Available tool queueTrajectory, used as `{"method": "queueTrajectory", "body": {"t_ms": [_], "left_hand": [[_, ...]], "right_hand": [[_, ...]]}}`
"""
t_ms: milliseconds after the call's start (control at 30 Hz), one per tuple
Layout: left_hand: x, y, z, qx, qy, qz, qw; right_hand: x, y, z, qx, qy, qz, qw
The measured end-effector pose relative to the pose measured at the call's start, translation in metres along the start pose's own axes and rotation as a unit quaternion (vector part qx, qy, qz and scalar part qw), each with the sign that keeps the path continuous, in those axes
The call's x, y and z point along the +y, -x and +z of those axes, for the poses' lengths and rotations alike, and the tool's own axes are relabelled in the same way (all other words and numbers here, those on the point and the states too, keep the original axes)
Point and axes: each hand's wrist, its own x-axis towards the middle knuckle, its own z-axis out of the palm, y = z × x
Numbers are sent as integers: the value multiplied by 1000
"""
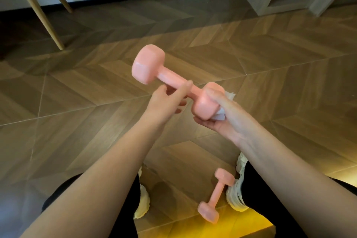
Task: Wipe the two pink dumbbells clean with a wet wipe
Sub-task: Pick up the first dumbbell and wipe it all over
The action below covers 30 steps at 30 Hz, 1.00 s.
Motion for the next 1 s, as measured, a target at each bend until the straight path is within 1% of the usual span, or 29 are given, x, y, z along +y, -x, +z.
{"method": "queueTrajectory", "body": {"t_ms": [33, 67, 133, 200, 233, 267, 300, 333, 400, 433, 500, 567, 600, 767, 833, 867, 933, 1000], "left_hand": [[3, 0, 3, -14, 90, -19, 996], [7, 1, 6, -12, 187, -30, 982], [12, 3, 10, 33, 364, -40, 930], [16, 6, 10, 85, 477, -42, 874], [17, 6, 9, 105, 504, -45, 856], [19, 6, 7, 117, 515, -49, 848], [20, 6, 5, 122, 518, -54, 845], [21, 6, 3, 124, 517, -60, 845], [21, 6, 1, 131, 511, -70, 847], [21, 6, 1, 135, 507, -74, 848], [20, 6, 1, 136, 507, -79, 847], [20, 6, 0, 134, 508, -82, 847], [21, 6, 0, 133, 507, -82, 848], [21, 6, 1, 129, 505, -80, 849], [21, 6, 1, 126, 505, -78, 850], [22, 6, 1, 126, 505, -75, 850], [22, 5, 0, 122, 509, -67, 849], [23, 5, -1, 111, 517, -59, 847]], "right_hand": [[3, 3, 2, -19, 7, 0, 1000], [6, 5, 5, -37, 14, 0, 999], [10, 8, 10, -73, 39, 0, 997], [10, 10, 17, -104, 100, -2, 990], [8, 11, 19, -110, 143, -10, 983], [7, 11, 21, -106, 199, -32, 974], [5, 13, 22, -91, 265, -74, 957], [4, 14, 23, -74, 334, -129, 931], [5, 18, 22, -55, 443, -239, 862], [8, 20, 21, -52, 478, -279, 831], [14, 22, 20, -45, 518, -334, 786], [18, 24, 21, -37, 531, -381, 756], [20, 25, 21, -36, 527, -400, 749], [20, 30, 24, -74, 477, -440, 757], [19, 31, 24, -96, 443, -445, 772], [18, 31, 23, -108, 411, -438, 792], [13, 31, 23, -126, 320, -389, 854], [6, 28, 22, -84, 260, -318, 908]]}}
